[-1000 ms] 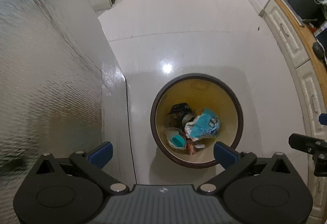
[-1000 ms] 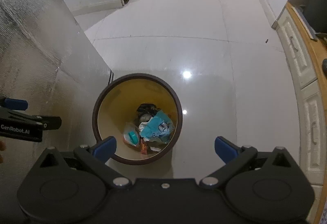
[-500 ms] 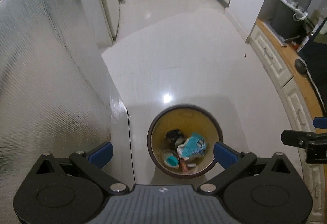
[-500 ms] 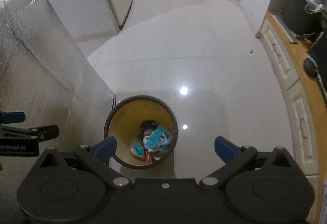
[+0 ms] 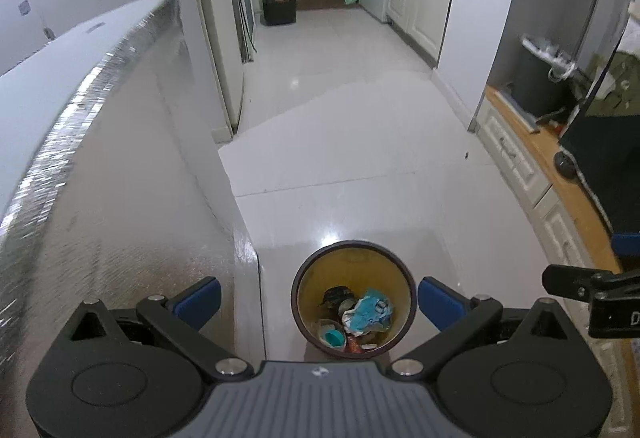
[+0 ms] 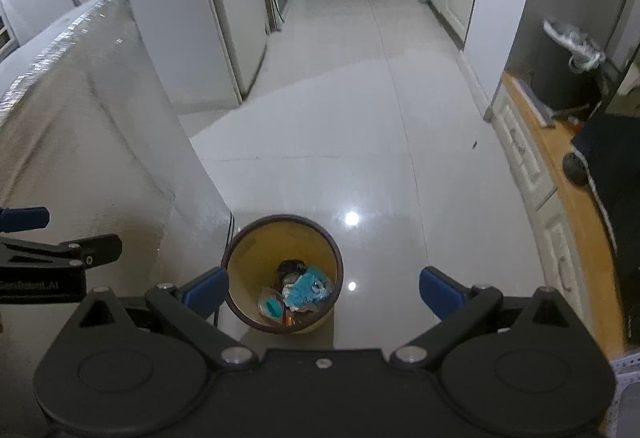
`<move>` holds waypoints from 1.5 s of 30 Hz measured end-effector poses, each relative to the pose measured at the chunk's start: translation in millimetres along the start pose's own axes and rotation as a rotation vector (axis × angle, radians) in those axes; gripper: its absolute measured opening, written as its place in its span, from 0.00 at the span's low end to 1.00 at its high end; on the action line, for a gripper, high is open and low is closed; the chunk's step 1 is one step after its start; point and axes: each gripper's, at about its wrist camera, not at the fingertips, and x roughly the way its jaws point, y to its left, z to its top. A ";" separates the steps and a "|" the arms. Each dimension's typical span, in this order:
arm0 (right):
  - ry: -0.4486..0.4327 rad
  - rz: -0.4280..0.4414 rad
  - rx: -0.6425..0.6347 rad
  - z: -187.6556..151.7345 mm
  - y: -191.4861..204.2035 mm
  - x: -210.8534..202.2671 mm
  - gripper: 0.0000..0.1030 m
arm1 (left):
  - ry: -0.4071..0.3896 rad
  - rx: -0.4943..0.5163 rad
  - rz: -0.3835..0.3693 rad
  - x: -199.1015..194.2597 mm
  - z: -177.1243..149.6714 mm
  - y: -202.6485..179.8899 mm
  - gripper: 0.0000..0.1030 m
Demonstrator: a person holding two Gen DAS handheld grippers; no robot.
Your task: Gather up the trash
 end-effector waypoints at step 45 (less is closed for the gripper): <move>-0.281 -0.026 -0.042 -106.2 26.0 -134.8 1.00 | -0.244 -0.072 0.040 -136.3 -127.6 14.4 1.00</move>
